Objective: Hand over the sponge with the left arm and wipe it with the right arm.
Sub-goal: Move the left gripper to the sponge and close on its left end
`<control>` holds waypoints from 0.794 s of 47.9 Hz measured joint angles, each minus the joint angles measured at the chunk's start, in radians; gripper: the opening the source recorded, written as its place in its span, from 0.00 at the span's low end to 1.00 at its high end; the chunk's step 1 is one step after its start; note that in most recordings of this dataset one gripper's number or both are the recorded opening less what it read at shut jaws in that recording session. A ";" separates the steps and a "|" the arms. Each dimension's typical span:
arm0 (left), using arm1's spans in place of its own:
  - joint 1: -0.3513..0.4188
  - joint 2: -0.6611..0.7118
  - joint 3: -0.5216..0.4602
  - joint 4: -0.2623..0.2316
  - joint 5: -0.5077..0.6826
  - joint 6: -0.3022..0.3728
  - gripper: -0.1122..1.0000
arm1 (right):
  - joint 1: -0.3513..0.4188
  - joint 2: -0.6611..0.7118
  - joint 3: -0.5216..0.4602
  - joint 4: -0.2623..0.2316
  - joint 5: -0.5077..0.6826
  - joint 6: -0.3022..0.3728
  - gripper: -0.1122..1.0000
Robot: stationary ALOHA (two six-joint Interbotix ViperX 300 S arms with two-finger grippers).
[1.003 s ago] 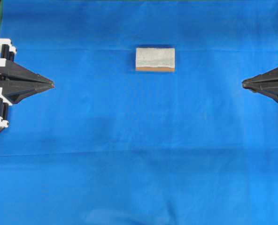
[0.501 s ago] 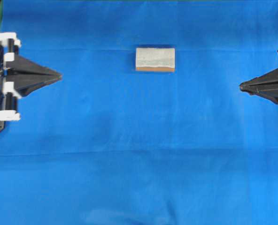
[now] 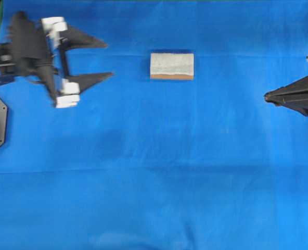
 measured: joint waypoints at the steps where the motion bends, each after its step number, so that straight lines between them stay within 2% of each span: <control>1: 0.000 0.025 -0.011 0.000 0.002 0.012 0.92 | 0.000 0.000 0.000 0.000 0.002 0.000 0.10; 12: 0.023 0.285 -0.146 -0.002 0.005 0.038 0.95 | -0.002 0.003 0.000 0.000 0.017 0.000 0.10; 21: 0.064 0.448 -0.232 -0.002 0.008 0.057 0.95 | -0.002 0.011 0.000 -0.002 0.028 -0.002 0.10; 27: 0.091 0.531 -0.265 -0.002 0.008 0.077 0.95 | -0.002 0.015 0.000 -0.005 0.031 -0.003 0.10; 38: 0.087 0.617 -0.319 0.000 0.008 0.080 0.95 | -0.014 0.020 0.000 -0.005 0.051 -0.003 0.10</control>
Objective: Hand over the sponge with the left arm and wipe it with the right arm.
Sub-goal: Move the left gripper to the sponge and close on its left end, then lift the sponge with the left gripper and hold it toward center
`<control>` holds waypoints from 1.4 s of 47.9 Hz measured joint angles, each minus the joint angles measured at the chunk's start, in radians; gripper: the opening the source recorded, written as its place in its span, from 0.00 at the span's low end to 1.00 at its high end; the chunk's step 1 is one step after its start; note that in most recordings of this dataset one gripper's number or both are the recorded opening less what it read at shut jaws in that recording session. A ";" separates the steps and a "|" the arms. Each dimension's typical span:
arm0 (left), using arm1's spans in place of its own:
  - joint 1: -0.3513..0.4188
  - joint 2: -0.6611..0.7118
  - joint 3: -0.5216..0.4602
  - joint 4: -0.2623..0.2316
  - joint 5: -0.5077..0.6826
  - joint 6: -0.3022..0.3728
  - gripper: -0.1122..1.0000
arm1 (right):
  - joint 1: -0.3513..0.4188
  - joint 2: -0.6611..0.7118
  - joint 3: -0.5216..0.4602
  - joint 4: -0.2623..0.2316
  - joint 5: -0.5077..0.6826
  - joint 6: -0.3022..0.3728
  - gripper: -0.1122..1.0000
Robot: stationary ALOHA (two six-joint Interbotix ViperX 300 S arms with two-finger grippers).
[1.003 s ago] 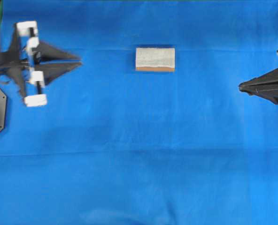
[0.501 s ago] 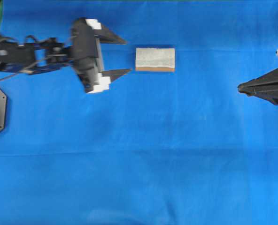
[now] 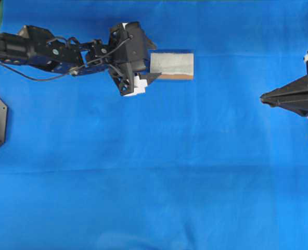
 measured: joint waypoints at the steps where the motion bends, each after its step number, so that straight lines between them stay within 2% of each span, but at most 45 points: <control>1: 0.000 0.008 -0.003 0.000 0.000 0.000 0.95 | 0.000 0.000 0.000 0.000 0.000 0.000 0.10; 13: 0.015 0.097 -0.051 0.000 0.000 0.009 0.95 | -0.012 0.003 0.000 0.000 0.006 0.000 0.10; 23: 0.021 0.109 -0.066 0.000 0.023 0.012 0.93 | -0.012 0.005 0.000 -0.002 0.008 0.000 0.10; 25: 0.021 0.109 -0.072 0.000 0.044 0.012 0.89 | -0.012 0.005 -0.002 -0.002 0.008 0.000 0.10; 33: 0.021 0.107 -0.089 0.000 0.124 0.009 0.53 | -0.014 0.005 0.000 -0.002 0.008 0.000 0.10; 36: 0.021 0.101 -0.091 -0.002 0.135 0.009 0.48 | -0.015 0.006 0.000 0.000 0.008 0.000 0.10; 45: 0.020 0.044 -0.086 -0.002 0.176 0.000 0.45 | -0.017 0.006 0.000 0.000 0.008 0.000 0.10; 55: -0.011 -0.100 -0.066 -0.006 0.267 -0.028 0.44 | -0.028 0.006 0.000 -0.002 0.008 0.000 0.10; 60: -0.054 -0.183 -0.058 -0.008 0.325 -0.064 0.44 | -0.032 0.006 0.000 0.000 0.008 0.000 0.10; 67: -0.118 -0.268 -0.046 -0.008 0.388 -0.149 0.44 | -0.040 0.008 0.000 0.000 0.008 0.000 0.10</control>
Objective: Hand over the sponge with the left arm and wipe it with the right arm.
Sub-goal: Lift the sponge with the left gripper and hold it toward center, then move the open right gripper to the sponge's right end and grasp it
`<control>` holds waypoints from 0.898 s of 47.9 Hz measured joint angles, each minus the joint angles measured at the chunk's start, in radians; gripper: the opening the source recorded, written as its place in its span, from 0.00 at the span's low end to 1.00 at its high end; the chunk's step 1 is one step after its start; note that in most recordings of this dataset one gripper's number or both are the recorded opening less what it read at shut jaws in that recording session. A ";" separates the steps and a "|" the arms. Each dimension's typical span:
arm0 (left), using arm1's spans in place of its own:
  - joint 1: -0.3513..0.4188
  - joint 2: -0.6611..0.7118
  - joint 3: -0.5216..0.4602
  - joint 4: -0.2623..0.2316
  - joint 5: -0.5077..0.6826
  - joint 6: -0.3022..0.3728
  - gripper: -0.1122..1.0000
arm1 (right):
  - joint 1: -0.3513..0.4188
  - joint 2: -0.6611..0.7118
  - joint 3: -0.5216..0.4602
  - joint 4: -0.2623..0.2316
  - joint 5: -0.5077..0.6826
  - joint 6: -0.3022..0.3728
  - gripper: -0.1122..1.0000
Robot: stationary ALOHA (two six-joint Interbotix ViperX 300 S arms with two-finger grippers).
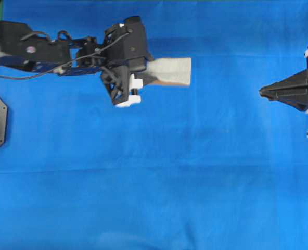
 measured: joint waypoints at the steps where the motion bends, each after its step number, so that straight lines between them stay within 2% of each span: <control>1: -0.011 -0.012 0.003 -0.002 0.003 -0.015 0.44 | 0.000 0.000 0.000 -0.002 0.000 0.000 0.10; 10: -0.101 -0.071 0.032 -0.002 0.014 -0.137 0.44 | 0.000 0.005 0.000 0.000 0.000 0.000 0.10; 16: -0.143 -0.080 0.044 -0.002 0.014 -0.183 0.44 | 0.000 0.006 0.000 -0.002 0.000 0.000 0.10; 24: -0.181 -0.081 0.046 0.000 0.003 -0.184 0.44 | 0.000 0.011 0.000 -0.002 0.000 0.005 0.10; 30: -0.176 -0.081 0.044 -0.002 -0.006 -0.183 0.44 | 0.000 0.028 -0.003 -0.002 0.000 0.014 0.10; 43: -0.175 -0.080 0.046 0.000 -0.006 -0.181 0.44 | 0.026 0.140 -0.080 0.000 -0.002 0.037 0.10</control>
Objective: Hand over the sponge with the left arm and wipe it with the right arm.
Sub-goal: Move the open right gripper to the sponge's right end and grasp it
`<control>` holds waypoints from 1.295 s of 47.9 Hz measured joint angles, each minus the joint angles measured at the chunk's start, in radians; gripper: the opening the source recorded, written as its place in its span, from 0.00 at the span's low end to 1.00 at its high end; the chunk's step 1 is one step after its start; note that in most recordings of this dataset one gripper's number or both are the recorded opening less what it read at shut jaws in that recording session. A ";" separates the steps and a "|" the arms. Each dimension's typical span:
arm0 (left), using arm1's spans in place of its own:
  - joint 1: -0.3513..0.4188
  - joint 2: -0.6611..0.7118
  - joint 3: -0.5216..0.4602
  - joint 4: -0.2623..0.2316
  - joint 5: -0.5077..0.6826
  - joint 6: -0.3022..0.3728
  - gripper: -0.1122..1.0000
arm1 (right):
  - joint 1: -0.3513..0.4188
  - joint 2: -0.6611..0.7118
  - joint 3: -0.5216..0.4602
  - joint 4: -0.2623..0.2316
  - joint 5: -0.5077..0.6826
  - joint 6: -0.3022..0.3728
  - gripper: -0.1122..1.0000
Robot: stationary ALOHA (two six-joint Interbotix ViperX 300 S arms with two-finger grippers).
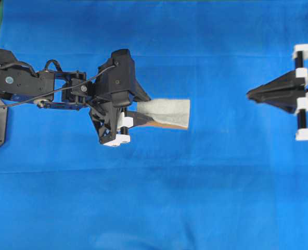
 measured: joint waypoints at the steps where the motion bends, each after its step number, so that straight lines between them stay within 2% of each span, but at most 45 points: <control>1: -0.002 0.000 0.000 -0.002 0.000 0.002 0.44 | 0.003 0.012 -0.008 0.000 -0.002 0.003 0.10; 13: 0.000 0.000 0.000 -0.002 0.000 0.005 0.44 | 0.008 0.196 -0.107 0.000 -0.003 0.035 0.13; 22: 0.008 0.000 0.000 -0.002 0.000 0.005 0.44 | 0.008 0.319 -0.169 0.003 -0.017 0.046 0.62; 27: 0.009 0.000 0.000 -0.002 0.000 0.005 0.44 | 0.008 0.383 -0.202 0.003 -0.026 0.046 0.76; 44: 0.025 0.000 0.000 -0.002 0.000 0.005 0.44 | -0.006 0.568 -0.331 0.008 0.020 0.048 0.77; 59: 0.029 0.000 0.000 0.000 0.000 0.008 0.43 | -0.021 0.640 -0.373 0.009 0.057 0.049 0.77; 62: 0.031 0.000 0.000 -0.002 0.000 0.008 0.40 | -0.029 0.647 -0.376 0.009 0.057 0.049 0.77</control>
